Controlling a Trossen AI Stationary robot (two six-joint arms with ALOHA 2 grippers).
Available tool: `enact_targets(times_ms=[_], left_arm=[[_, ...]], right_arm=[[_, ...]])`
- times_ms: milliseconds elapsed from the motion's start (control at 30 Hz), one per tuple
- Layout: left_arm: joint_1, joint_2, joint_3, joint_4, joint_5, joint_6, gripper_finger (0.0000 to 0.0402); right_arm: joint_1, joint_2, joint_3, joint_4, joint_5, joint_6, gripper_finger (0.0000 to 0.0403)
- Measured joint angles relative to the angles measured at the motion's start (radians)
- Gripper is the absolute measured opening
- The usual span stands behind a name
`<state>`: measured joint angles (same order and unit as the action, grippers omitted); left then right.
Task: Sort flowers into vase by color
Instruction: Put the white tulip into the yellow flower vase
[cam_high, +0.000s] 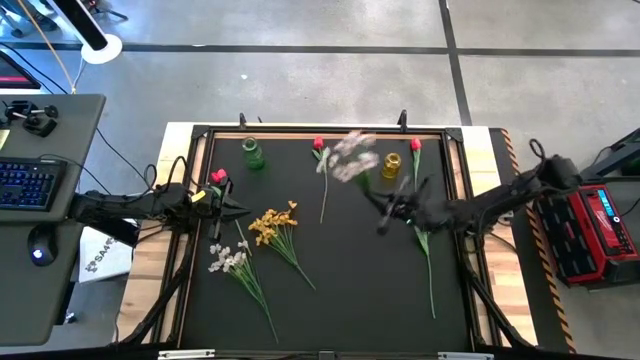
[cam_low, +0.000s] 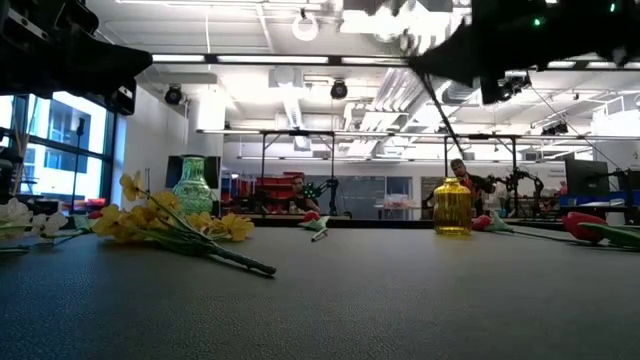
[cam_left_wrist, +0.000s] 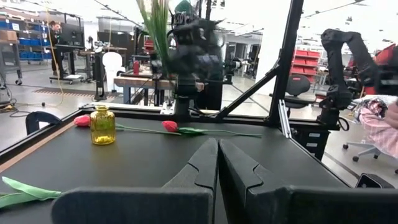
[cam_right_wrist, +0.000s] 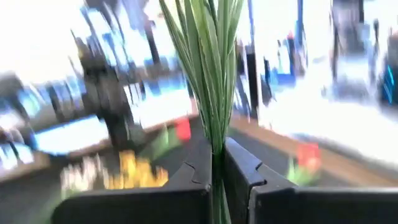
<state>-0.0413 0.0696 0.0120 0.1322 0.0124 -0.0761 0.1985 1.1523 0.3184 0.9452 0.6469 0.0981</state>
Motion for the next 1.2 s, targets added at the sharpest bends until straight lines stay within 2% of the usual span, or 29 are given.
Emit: enact_targets(times_ms=[133, 233, 533, 700, 900, 1200], left_arm=[[0.000, 0.000, 0.000, 0.000, 0.000, 0.000, 0.0000], [0.000, 0.000, 0.000, 0.000, -0.001, 0.000, 0.0000], [0.000, 0.000, 0.000, 0.029, -0.003, 0.001, 0.0000], [0.000, 0.000, 0.000, 0.057, -0.003, 0.008, 0.0000], [0.000, 0.000, 0.000, 0.062, -0.003, 0.019, 0.0000], [0.000, 0.000, 0.000, 0.061, -0.002, 0.027, 0.0000]], right_arm=[[-0.146, -0.008, -0.177, 0.445, -0.132, -0.157, 0.0001], [-0.257, -0.008, -0.243, 0.577, -0.185, -0.199, 0.0001], [-0.532, -0.006, -0.229, 0.577, -0.245, -0.234, 0.0000], [-0.643, 0.037, -0.210, 0.548, -0.301, -0.155, 0.0000], [-0.692, 0.132, -0.205, 0.610, -0.288, -0.127, 0.0000], [-0.697, 0.279, -0.142, 0.623, -0.288, -0.115, 0.0000]])
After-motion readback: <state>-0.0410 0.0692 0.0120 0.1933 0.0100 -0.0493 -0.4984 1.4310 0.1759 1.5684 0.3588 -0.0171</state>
